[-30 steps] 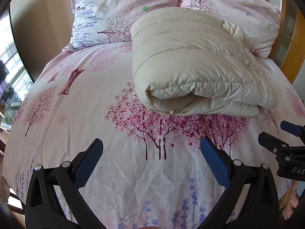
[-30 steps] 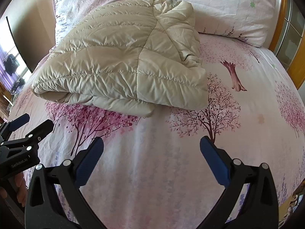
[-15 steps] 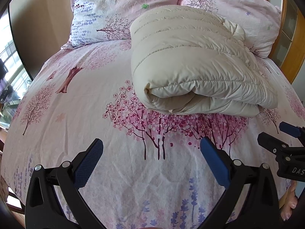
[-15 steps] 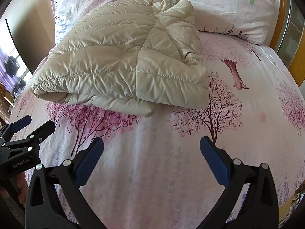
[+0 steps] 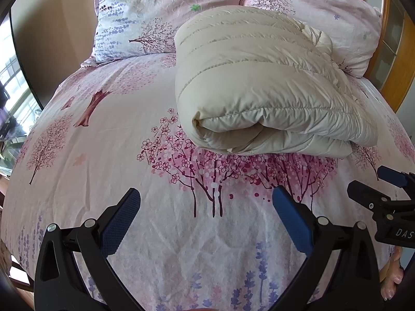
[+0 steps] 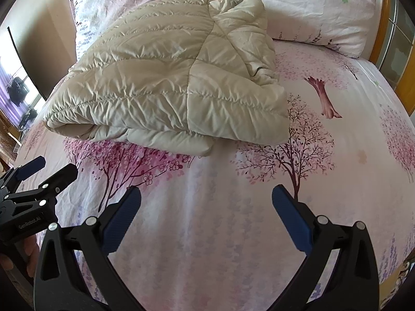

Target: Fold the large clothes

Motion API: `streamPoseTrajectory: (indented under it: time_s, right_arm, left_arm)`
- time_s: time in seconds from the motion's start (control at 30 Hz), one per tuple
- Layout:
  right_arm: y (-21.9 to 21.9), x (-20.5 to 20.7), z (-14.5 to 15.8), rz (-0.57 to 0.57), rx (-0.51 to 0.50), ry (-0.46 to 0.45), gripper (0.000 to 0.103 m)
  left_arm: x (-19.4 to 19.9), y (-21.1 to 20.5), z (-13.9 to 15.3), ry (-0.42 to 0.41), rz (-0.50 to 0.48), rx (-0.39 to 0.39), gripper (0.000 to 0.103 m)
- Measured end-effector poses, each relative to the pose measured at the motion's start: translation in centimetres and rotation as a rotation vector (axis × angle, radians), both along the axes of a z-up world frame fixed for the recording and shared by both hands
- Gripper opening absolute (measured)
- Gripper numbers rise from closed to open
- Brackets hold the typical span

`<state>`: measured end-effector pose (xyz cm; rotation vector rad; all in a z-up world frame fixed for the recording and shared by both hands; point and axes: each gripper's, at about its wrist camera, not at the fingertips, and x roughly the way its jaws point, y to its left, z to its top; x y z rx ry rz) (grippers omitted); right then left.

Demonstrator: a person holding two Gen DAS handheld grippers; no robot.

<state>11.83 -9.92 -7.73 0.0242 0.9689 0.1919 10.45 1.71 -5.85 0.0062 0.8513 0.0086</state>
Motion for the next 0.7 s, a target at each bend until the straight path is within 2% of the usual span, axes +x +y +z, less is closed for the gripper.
streamPoseTrajectory:
  time_s: [0.27, 0.7]
  right_arm:
    - [0.26, -0.02, -0.08, 0.006, 0.008, 0.004, 0.101]
    - [0.1, 0.04, -0.14, 0.006, 0.012, 0.005, 0.101]
  left_arm:
    - [-0.03, -0.09, 0.0, 0.0, -0.017, -0.023, 0.102]
    - [0.13, -0.13, -0.06, -0.002, -0.006, 0.011, 0.102]
